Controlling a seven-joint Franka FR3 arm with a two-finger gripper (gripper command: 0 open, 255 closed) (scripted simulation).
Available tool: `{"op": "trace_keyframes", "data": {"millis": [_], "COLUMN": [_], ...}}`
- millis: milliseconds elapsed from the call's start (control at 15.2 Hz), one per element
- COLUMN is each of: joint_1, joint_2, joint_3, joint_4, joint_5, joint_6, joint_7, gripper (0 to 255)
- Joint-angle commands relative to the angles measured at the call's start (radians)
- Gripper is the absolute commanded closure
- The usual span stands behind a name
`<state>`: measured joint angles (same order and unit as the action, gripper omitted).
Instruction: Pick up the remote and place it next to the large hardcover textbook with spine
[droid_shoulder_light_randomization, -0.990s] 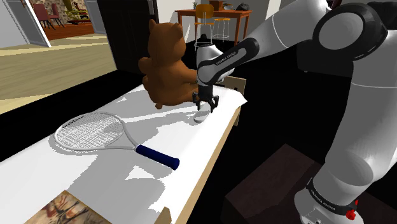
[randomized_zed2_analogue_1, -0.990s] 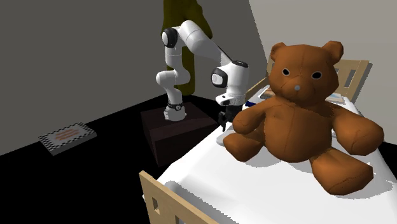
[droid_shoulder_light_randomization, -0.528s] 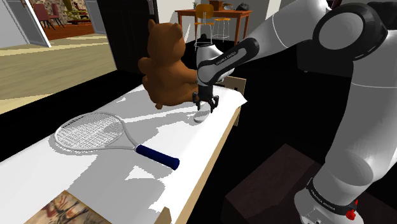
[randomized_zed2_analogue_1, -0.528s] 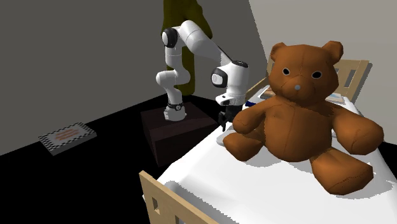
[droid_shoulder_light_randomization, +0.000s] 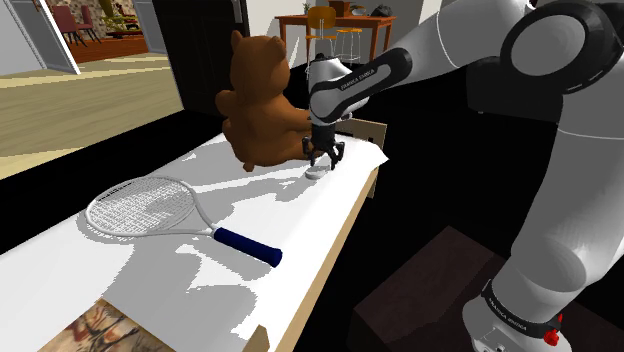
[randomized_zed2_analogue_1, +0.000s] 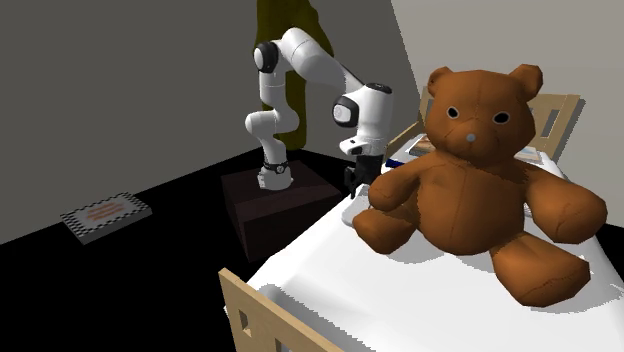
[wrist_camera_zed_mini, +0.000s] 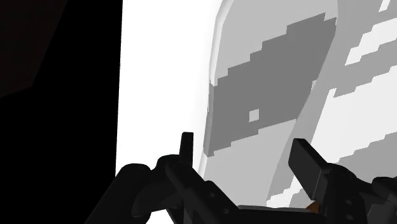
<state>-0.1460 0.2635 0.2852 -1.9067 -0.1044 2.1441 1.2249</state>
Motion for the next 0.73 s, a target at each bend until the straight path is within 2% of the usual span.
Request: {"op": "trace_keyframes", "data": {"millis": [0, 660], "joint_1": [-0.002, -0.005], "joint_2": [-0.016, -0.065], "joint_3": [0.002, 0.007], "joint_4": [0.008, 0.082], "joint_5": [0.006, 0.026], "joint_6": [-0.022, -0.143], "joint_7": [-0.004, -0.019], "gripper": [255, 255]}}
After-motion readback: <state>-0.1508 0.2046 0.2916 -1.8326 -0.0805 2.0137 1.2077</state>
